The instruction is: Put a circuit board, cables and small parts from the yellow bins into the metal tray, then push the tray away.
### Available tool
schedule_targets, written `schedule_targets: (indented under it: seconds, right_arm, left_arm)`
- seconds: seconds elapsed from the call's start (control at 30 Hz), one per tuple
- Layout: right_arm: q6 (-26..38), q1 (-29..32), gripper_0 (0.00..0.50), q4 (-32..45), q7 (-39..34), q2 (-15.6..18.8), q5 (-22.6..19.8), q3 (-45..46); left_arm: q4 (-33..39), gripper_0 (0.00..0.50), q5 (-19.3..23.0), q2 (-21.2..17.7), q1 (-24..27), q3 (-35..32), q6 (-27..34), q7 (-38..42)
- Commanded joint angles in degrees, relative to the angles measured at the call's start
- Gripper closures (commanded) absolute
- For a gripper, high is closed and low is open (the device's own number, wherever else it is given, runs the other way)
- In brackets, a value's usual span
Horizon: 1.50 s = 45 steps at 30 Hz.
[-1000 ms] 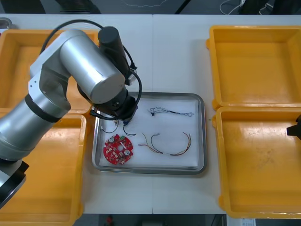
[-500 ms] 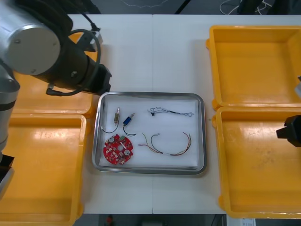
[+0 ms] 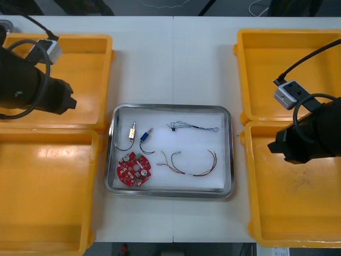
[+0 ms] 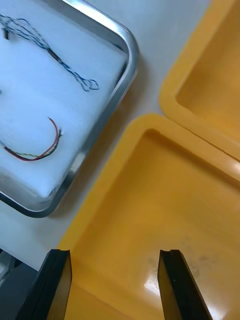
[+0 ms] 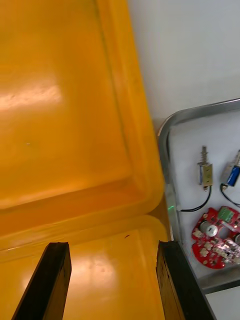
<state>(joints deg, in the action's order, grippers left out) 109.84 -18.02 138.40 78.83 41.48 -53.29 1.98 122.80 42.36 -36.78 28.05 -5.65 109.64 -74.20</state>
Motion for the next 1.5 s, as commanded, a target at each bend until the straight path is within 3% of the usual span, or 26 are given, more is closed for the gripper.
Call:
schedule_targets:
  seconds: [0.03, 0.3, 0.6, 0.97, 1.07, 1.27, 1.5]
  right_arm:
    - [0.16, -3.34, 0.0, 5.04, 1.59, 2.64, -1.12, -4.62]
    - [0.16, -8.18, 0.0, 6.09, 1.95, 2.91, -1.73, -13.59]
    - [0.16, -15.73, 0.0, 5.13, 2.91, 2.2, -2.17, -25.45]
    - [-0.15, -21.01, 0.0, 2.93, 5.37, -7.11, 3.72, -38.64]
    - [-2.09, -22.24, 0.0, 0.03, 6.34, -10.01, 7.5, -43.29]
    - [-7.54, -23.73, 0.0, -5.16, 7.83, -12.91, 15.14, -50.94]
    - [-12.19, -25.05, 0.0, -10.87, 9.86, -15.11, 19.27, -56.83]
  left_arm:
    - [3.49, 0.0, 1.59, -4.44, -5.2, -4.9, 0.36, -3.58]
    - [4.46, 0.0, 5.1, -8.49, -12.76, -11.58, 0.36, -4.28]
    - [4.37, 0.0, 6.07, -11.3, -19.44, -14.04, 0.36, -4.81]
    - [4.37, 0.0, 8.27, -12.09, -23.4, -14.31, 0.36, -4.81]
    - [4.37, 0.0, 9.06, -12.0, -23.4, -14.31, 0.36, -4.9]
    - [4.37, 0.0, 9.59, -12.09, -23.4, -14.22, 0.36, -4.9]
    - [4.37, 0.0, 9.59, -12.09, -23.4, -14.22, 0.36, -4.9]
